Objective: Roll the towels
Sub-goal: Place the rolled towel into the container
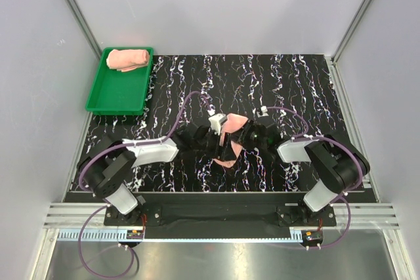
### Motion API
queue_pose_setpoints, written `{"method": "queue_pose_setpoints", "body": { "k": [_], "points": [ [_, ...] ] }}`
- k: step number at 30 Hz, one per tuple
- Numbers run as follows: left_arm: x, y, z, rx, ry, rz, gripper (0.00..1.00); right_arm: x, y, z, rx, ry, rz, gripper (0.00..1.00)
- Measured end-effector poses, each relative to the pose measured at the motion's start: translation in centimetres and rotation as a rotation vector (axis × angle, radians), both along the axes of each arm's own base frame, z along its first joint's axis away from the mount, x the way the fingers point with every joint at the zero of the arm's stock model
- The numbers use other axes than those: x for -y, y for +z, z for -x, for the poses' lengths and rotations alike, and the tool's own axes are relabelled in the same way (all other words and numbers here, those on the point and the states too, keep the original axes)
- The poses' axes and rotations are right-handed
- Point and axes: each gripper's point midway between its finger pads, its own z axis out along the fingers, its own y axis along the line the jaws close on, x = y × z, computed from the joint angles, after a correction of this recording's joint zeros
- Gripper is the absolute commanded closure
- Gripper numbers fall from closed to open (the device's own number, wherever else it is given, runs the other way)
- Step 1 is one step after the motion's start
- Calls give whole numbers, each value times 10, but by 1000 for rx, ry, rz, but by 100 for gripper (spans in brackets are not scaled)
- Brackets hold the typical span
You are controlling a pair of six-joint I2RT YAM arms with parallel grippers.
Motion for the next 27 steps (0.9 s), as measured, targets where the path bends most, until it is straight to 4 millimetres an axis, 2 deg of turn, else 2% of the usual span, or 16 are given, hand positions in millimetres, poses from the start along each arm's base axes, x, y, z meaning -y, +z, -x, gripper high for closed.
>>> {"method": "queue_pose_setpoints", "body": {
  "k": [1,3,8,13,16,20,27],
  "points": [
    [0,3,2,4,-7,7,8,0,0,0,6,2,-3,88],
    [-4,9,7,12,-16,14,2,-1,2,1,12,10,-7,91],
    [-28,30,20,18,1,16,1,1,21,11,51,57,1,91],
    [-58,85,5,121,88,103,1,3,66,24,154,122,-14,89],
    [-67,116,-5,193,128,173,1,3,95,34,213,164,-38,88],
    [-62,135,-9,207,136,278,1,2,126,46,256,209,-59,87],
    [-37,136,-15,122,106,407,1,1,189,60,359,263,-118,86]
  ]
}}
